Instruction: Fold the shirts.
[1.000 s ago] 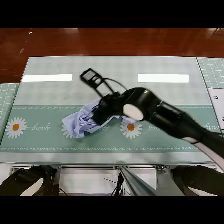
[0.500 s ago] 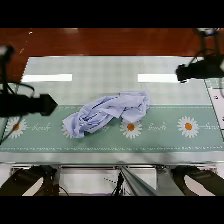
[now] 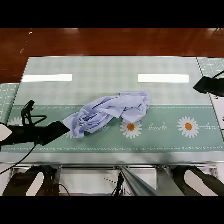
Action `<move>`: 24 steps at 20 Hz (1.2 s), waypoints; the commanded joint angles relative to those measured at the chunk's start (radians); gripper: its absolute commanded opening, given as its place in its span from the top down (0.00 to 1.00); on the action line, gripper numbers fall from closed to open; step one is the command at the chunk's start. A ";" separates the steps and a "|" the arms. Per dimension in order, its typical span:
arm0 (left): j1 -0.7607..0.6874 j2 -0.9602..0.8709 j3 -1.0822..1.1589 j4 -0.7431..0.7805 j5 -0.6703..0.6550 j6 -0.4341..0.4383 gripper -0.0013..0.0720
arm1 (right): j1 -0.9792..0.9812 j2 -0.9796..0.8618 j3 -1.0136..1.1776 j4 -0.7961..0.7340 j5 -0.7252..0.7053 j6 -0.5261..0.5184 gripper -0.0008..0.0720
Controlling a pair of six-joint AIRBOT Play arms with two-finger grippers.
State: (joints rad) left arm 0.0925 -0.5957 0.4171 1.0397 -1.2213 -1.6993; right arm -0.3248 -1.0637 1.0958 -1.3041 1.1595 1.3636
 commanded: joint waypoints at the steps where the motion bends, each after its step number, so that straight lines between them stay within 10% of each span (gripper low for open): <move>1: 0.090 -0.024 -0.074 -0.050 0.021 0.083 0.04 | -0.020 0.001 -0.081 0.066 -0.019 -0.041 0.22; 11: 0.088 -0.418 -0.100 -0.336 0.311 0.314 0.10 | -0.020 0.001 -0.117 0.069 0.007 -0.041 0.23; 12: 0.088 -0.472 -0.100 -0.365 0.339 0.330 0.24 | -0.020 0.001 -0.117 0.070 0.011 -0.040 0.23; 14: 0.088 -0.555 -0.099 -0.436 0.401 0.331 0.87 | -0.020 0.001 -0.117 0.082 0.028 -0.041 0.23; 15: 0.088 -0.582 -0.097 -0.466 0.429 0.331 0.95 | -0.020 0.001 -0.117 0.093 0.037 -0.041 0.23; 24: 0.090 -0.587 0.024 -0.472 0.325 0.496 0.95 | 0.040 -0.100 -0.223 0.391 0.017 -0.093 0.22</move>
State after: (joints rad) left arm 0.1818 -1.1805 0.4038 0.5880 -0.8436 -1.2480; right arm -0.3233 -1.1103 0.9180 -1.0237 1.1904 1.2896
